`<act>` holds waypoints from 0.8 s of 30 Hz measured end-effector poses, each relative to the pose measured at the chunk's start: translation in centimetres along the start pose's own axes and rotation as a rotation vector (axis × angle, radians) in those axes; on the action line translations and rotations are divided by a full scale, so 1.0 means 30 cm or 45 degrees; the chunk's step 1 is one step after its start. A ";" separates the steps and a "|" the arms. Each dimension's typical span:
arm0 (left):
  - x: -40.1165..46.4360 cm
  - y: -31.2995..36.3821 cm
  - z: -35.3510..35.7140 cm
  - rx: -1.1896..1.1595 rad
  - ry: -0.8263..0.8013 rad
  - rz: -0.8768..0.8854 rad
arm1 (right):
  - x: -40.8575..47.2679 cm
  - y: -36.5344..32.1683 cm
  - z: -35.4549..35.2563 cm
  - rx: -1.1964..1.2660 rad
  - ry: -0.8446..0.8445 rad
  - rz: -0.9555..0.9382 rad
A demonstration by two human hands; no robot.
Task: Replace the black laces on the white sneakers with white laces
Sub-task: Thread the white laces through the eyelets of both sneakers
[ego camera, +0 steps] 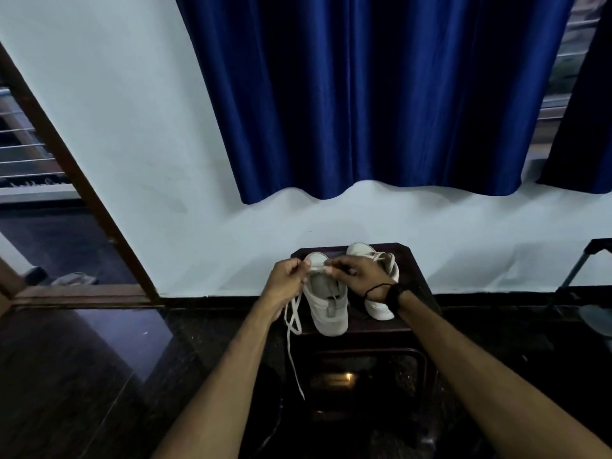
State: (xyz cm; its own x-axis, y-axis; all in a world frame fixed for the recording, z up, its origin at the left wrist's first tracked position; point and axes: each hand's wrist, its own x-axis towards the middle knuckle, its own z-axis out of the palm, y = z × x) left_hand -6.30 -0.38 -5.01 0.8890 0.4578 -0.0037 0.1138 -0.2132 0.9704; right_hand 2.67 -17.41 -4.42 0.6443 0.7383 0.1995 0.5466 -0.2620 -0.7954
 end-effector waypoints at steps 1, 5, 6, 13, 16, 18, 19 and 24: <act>0.004 -0.001 0.013 -0.018 -0.009 0.009 | 0.003 -0.009 0.030 0.017 -0.094 -0.008; 0.034 -0.016 0.005 0.059 0.092 0.037 | 0.027 0.038 0.097 0.166 -0.113 0.021; 0.048 -0.033 -0.013 0.125 0.137 0.027 | 0.031 0.056 0.092 0.256 -0.075 0.046; 0.076 -0.050 0.019 0.436 -0.024 0.304 | 0.081 0.080 0.079 -0.236 0.227 -0.026; 0.092 -0.010 0.094 0.279 -0.186 0.086 | 0.110 0.046 0.089 -0.344 0.373 -0.072; 0.103 -0.011 0.086 0.509 -0.107 0.083 | 0.110 0.047 0.072 -0.333 0.420 -0.037; 0.105 -0.021 0.071 0.635 -0.071 0.085 | 0.108 0.061 0.062 -0.318 0.448 0.025; 0.143 -0.079 0.056 0.798 0.212 0.087 | 0.126 0.120 0.071 -0.413 0.286 0.323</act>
State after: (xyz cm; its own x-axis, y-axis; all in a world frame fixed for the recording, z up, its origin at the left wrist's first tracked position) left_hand -2.01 0.63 -7.73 0.8285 0.5424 0.1394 0.3414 -0.6864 0.6422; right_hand 5.92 -14.24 -7.74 0.8593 0.4827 0.1691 0.4729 -0.6239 -0.6222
